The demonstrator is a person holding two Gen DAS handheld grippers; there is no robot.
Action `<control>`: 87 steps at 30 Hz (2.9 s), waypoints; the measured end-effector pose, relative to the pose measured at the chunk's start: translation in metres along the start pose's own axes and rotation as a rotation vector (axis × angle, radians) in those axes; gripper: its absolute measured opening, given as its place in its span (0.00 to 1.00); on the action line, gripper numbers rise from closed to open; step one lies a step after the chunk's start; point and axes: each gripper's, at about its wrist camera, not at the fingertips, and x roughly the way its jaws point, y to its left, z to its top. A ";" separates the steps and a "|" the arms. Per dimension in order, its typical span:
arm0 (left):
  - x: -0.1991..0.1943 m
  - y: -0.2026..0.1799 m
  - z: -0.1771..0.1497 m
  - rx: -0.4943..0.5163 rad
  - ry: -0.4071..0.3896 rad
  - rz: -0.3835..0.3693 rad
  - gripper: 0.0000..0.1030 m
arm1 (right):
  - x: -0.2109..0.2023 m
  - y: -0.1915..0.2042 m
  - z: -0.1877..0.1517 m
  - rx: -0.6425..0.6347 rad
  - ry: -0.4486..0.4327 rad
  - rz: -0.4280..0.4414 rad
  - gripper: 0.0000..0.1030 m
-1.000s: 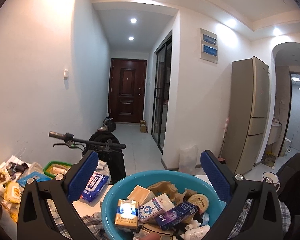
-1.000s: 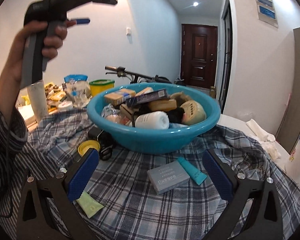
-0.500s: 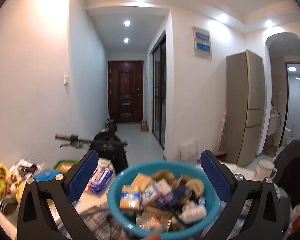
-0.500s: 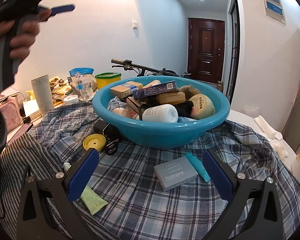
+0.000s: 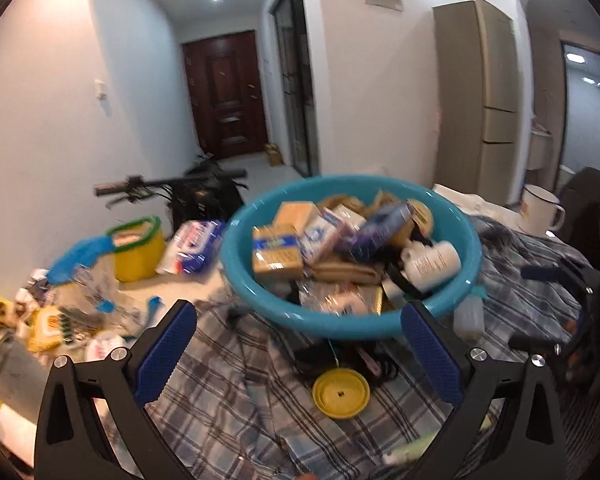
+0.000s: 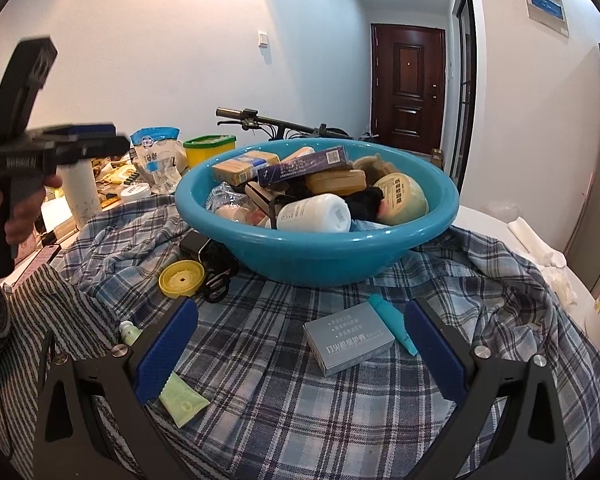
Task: Organize objects
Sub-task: 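Lower the left tool toward the yellow lid on the plaid cloth, then grasp the black rectangular object with the left tool while the right tool lowers over the grey box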
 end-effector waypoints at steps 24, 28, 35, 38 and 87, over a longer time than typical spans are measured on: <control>0.125 -0.001 -0.053 -0.074 0.309 -0.008 0.51 | 0.008 0.007 -0.001 -0.033 0.041 -0.015 1.00; 0.125 -0.002 -0.053 -0.074 0.302 -0.012 0.51 | 0.008 0.007 -0.002 -0.033 0.047 -0.015 1.00; 0.138 -0.008 -0.061 -0.052 0.352 0.000 0.52 | 0.010 0.009 -0.002 -0.037 0.057 -0.015 1.00; 0.143 -0.005 -0.065 -0.070 0.366 -0.009 0.51 | 0.010 0.009 -0.002 -0.037 0.058 -0.015 1.00; 0.113 0.063 -0.064 -0.305 0.275 0.067 0.44 | 0.099 -0.033 -0.017 0.034 0.373 -0.030 0.73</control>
